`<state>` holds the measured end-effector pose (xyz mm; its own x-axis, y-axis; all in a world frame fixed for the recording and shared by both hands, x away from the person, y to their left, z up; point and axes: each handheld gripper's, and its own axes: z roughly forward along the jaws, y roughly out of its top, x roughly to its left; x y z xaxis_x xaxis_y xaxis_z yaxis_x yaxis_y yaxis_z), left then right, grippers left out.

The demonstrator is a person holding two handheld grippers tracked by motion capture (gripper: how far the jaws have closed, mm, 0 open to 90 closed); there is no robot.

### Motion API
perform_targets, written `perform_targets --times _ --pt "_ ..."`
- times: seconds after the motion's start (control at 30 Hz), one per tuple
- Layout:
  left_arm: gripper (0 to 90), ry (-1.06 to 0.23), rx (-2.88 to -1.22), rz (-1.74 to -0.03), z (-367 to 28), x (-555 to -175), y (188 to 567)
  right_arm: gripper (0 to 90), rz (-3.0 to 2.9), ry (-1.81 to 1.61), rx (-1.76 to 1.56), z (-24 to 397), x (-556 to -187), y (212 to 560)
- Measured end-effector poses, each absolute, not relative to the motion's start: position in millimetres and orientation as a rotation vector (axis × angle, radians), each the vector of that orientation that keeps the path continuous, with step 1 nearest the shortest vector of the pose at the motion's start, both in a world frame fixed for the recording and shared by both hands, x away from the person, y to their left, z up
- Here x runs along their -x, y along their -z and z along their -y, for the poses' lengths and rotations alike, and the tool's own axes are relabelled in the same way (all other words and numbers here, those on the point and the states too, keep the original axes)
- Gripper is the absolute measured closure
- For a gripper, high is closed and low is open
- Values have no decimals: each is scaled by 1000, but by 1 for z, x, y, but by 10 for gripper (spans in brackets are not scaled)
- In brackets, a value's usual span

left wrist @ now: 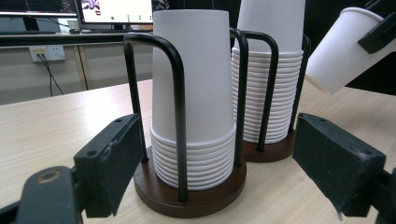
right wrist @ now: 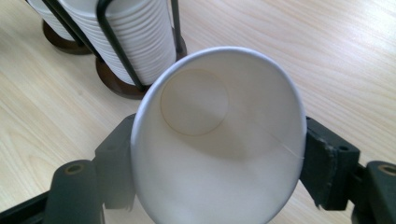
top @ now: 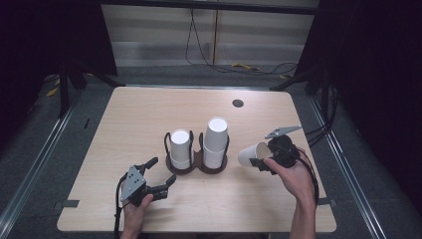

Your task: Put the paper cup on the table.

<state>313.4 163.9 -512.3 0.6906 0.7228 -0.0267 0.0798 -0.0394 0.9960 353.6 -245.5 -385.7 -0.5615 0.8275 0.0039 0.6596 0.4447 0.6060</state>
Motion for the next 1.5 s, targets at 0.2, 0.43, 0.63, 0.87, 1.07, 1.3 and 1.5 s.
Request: perform_targets --times 0.2,0.43,0.63,0.87,1.07,1.3,1.5 --pt "161 -589 -1546 -681 -164 -313 512 248 -2464 -714 -1281 245 -369 382" --pt "161 -587 -1545 -677 -164 -314 512 240 -2507 -559 -1323 245 -385 384" --pt "161 -589 -1545 -672 -164 -313 512 233 -2546 -470 -1324 242 -395 387" --pt "161 -589 -1547 -667 -164 -313 512 223 -2579 -350 -1294 237 -407 393" --pt "161 -590 -1546 -669 -164 -313 512 218 -2593 -280 -1296 236 -414 402" --pt "161 -590 -1548 -669 -164 -313 512 201 -2602 -266 -1283 230 -418 407" --pt "161 -590 -1544 -669 -164 -313 512 185 -2584 -273 -1306 228 -423 409"
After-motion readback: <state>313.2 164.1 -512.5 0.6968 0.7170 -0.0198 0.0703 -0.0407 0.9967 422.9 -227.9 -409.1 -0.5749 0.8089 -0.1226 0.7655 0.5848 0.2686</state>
